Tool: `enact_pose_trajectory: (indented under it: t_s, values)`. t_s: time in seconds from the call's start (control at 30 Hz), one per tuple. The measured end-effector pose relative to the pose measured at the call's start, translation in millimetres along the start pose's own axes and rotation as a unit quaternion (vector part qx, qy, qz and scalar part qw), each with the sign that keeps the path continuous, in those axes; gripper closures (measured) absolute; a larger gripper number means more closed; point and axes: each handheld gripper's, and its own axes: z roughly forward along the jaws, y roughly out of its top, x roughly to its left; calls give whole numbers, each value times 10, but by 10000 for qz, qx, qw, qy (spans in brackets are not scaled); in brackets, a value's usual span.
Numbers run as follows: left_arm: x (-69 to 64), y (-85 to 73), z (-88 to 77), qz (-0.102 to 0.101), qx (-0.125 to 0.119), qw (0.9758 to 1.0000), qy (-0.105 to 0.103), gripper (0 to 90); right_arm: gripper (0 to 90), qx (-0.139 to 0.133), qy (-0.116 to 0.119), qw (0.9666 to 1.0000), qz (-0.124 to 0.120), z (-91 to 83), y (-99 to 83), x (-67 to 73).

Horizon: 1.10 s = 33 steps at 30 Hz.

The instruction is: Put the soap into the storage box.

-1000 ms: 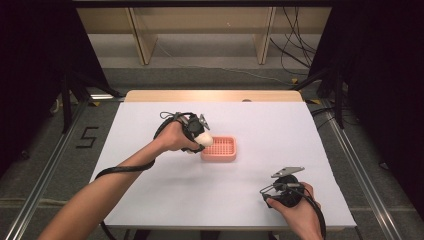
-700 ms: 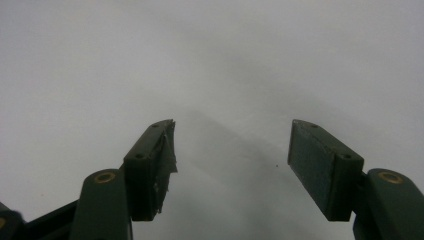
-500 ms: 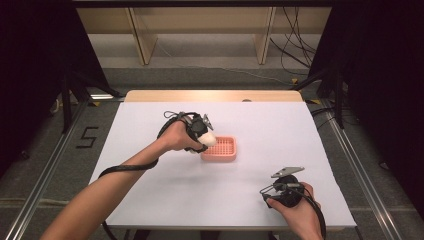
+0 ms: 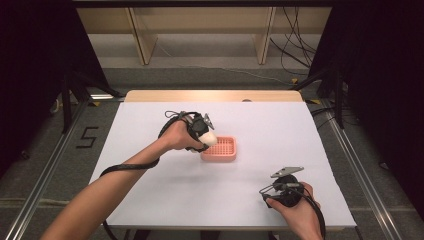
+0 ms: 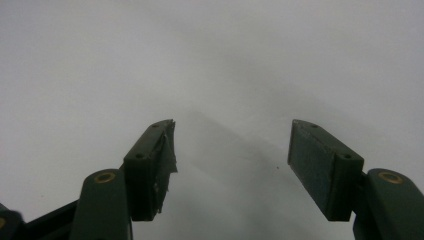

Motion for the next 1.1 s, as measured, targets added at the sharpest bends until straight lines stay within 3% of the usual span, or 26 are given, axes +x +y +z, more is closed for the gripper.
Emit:
enact_pose_trajectory:
  t_s: [0.77,0.8,0.9,0.93,1.1]
  values:
    - [-5,111,87,117,-36,9999,-28,490,361,9,0,10000,-7,-13,-4,-7]
    - [-4,112,88,113,-36,9999,-26,490,361,97,25,9999,131,-26,-5,15]
    - [-1,119,94,107,-36,9999,-22,490,361,98,26,9999,133,-28,-6,16]
    - [3,123,100,124,-42,9999,-23,490,361,13,-8,10000,2,-19,-6,-5]
    - [5,151,116,110,-67,9999,-23,490,361,-7,-2,10000,35,-23,-10,-11]
